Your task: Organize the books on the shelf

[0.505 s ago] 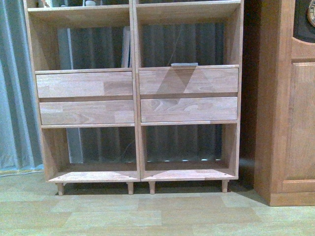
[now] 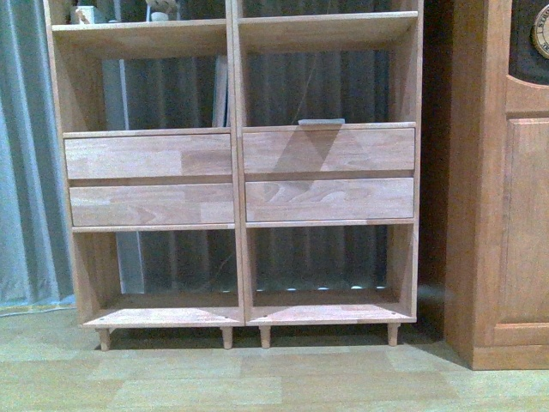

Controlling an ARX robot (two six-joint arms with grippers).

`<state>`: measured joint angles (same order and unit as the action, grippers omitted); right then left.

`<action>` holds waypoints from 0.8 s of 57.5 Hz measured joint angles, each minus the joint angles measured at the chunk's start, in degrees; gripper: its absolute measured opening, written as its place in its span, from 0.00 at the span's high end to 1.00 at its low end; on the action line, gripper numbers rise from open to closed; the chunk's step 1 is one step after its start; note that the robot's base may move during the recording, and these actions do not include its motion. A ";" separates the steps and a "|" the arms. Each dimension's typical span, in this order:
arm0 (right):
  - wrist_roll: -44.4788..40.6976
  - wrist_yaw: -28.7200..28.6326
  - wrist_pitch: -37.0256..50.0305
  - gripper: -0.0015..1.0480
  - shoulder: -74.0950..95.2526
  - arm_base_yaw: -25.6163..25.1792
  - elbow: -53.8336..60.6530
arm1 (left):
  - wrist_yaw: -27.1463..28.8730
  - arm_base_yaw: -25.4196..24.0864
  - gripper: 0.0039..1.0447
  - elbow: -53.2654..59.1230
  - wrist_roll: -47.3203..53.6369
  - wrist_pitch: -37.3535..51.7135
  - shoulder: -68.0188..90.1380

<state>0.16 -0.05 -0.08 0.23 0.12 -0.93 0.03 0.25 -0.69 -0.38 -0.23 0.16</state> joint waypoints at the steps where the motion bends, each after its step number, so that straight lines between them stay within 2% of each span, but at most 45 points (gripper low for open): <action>1: 0.00 0.00 0.00 0.07 0.00 0.00 0.00 | 0.00 0.00 0.06 0.00 0.00 0.00 0.00; 46: 0.00 0.00 0.00 0.07 0.00 0.00 0.00 | 0.00 0.00 0.06 0.00 0.00 0.00 -0.02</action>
<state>0.16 -0.05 -0.08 0.23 0.12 -0.93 0.03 0.25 -0.69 -0.38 -0.23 0.14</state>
